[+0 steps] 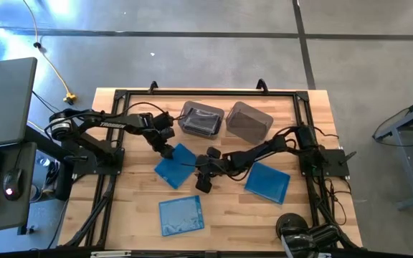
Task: Pick & place jewel cases by type
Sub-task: Put the top left blue CD case into the right black bin
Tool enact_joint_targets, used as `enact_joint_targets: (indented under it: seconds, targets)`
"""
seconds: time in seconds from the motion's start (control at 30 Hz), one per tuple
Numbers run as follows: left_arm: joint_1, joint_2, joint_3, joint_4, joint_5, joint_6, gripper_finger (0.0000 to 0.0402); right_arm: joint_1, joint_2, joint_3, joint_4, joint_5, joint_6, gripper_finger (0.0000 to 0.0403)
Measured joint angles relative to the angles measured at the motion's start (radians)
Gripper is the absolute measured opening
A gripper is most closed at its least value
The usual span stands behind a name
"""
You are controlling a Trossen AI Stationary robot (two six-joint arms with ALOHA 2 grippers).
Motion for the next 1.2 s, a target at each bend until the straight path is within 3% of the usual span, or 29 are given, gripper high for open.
enact_joint_targets:
  seconds: [0.23, 0.47, 0.73, 1.2]
  targets:
    - [-0.002, -0.002, 0.002, -0.012, 0.145, -0.027, 0.0221, -0.001, 0.002, -0.002, -0.031, 0.002, -0.001, 0.0204]
    - [-0.002, -0.003, 0.005, 0.004, 0.153, -0.027, 0.0221, -0.002, 0.000, 0.000, -0.063, 0.011, 0.020, 0.0204]
    - [-0.001, 0.011, 0.017, -0.001, -0.045, -0.094, 0.0220, -0.001, 0.000, 0.003, -0.089, -0.018, 0.051, 0.0204]
    - [-0.029, 0.033, 0.017, -0.080, -0.146, -0.151, 0.0220, 0.008, 0.002, 0.003, -0.106, -0.015, 0.047, 0.0204]
